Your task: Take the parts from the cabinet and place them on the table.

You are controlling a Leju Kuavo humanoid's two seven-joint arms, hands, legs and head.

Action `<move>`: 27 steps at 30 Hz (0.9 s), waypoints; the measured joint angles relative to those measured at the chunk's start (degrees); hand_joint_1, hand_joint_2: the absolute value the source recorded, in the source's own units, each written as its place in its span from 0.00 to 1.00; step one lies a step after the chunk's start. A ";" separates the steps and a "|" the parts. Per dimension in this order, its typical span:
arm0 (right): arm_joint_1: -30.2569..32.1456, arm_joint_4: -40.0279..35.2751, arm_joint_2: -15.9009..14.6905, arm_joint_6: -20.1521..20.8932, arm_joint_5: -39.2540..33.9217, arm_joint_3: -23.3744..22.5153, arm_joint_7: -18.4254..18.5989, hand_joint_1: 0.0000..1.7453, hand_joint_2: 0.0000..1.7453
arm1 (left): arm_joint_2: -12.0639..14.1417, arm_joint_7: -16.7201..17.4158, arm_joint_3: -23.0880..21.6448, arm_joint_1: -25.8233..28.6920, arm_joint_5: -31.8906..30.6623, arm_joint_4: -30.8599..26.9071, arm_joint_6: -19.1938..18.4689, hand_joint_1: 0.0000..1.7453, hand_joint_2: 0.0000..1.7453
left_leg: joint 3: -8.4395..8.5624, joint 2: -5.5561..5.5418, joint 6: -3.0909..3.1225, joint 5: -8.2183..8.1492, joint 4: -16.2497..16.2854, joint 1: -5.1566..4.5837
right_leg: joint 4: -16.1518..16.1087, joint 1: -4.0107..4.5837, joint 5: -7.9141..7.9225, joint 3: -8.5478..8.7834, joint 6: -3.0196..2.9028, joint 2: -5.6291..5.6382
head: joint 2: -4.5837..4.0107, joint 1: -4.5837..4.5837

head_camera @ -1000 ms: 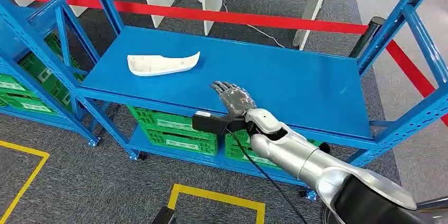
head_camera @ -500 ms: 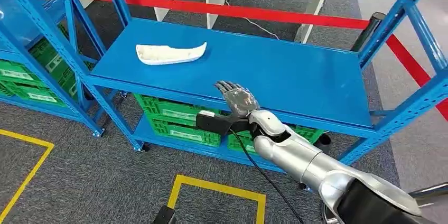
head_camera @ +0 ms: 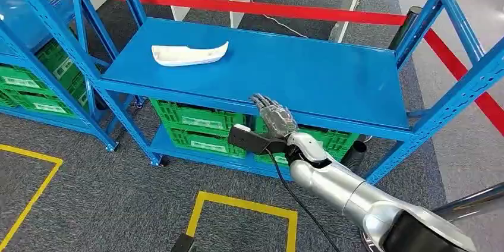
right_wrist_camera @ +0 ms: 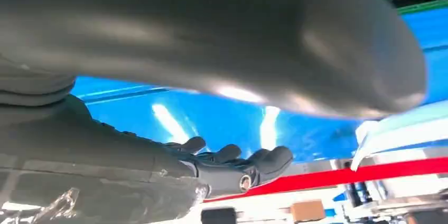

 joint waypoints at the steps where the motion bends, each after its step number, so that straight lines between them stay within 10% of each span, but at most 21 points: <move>1: 0.70 -0.50 -0.24 -0.39 0.00 -0.35 -0.07 0.00 0.00 | 0.07 -0.07 0.00 0.17 0.06 0.00 0.09 0.00 0.00 | -0.20 -0.03 0.37 0.15 0.17 -0.12 | -0.22 -0.07 0.29 -0.01 0.43 -0.06 | 0.00 -0.05; 3: 1.94 -1.47 -1.20 -1.16 -0.02 -1.11 -0.17 0.00 0.00 | 0.09 -0.31 0.00 0.30 0.24 0.00 0.15 0.00 0.00 | -0.73 0.19 1.65 1.12 -0.35 0.32 | -0.03 -0.29 -0.05 -0.45 1.16 0.07 | 0.00 -0.02; 8: 5.57 -4.70 -2.97 -4.09 -0.39 -3.41 -0.89 0.00 0.00 | 0.11 -0.74 0.07 0.51 0.65 0.00 0.61 0.00 0.00 | -3.03 0.26 2.67 2.76 -0.20 -0.08 | 16.30 -0.19 -10.61 -5.53 1.50 0.11 | 0.00 0.72; 10: 7.24 -5.97 -3.50 -4.92 -0.39 -4.11 -1.03 0.00 0.00 | 0.20 -0.94 0.07 0.86 0.81 0.00 0.87 0.00 0.00 | -3.85 0.24 2.60 3.23 0.03 -0.27 | 13.63 -0.15 -8.86 -2.89 1.24 0.10 | 0.00 0.79; 13: 9.30 -8.42 -4.22 -6.73 -0.42 -5.82 -1.42 0.00 0.00 | 0.15 -1.33 0.07 0.94 1.40 -0.02 1.22 0.00 0.00 | -4.69 0.25 2.01 3.66 0.52 -0.26 | -0.35 0.28 -5.02 5.33 0.14 0.07 | 0.00 0.79; 18: 15.13 -12.00 -5.57 -9.75 -1.90 -9.22 -2.19 0.00 0.00 | 0.35 -2.14 0.18 1.57 2.49 0.00 2.25 0.00 0.00 | -5.35 0.07 0.30 4.39 0.67 -0.28 | -1.52 0.21 -3.59 5.04 -1.47 -0.01 | 0.00 0.79; 23: 21.54 -13.66 -6.95 -12.18 -3.64 -13.34 -2.25 0.00 0.00 | 0.81 -2.84 0.55 2.04 3.74 0.02 3.52 0.00 0.00 | -9.63 0.10 -1.01 -6.27 16.13 0.09 | -1.47 0.17 -2.28 3.51 -2.19 -0.50 | 0.00 -0.02; 25: 24.64 -13.62 -7.43 -14.45 -5.91 -14.82 -2.93 0.00 0.00 | 1.07 -3.15 0.70 2.43 4.50 0.02 4.15 0.00 0.00 | -7.66 0.10 -0.93 -5.11 14.91 0.09 | -1.07 0.17 -1.95 2.62 -2.04 -0.64 | 0.00 -0.04; 27: 27.20 -13.20 -7.67 -17.32 -9.89 -16.73 -4.37 0.00 0.00 | 1.36 -3.74 1.12 2.78 5.47 0.02 4.81 0.00 0.00 | -1.39 0.07 -0.50 -0.95 4.87 0.07 | -0.68 0.14 -1.72 2.00 -1.73 -0.60 | 0.00 -0.09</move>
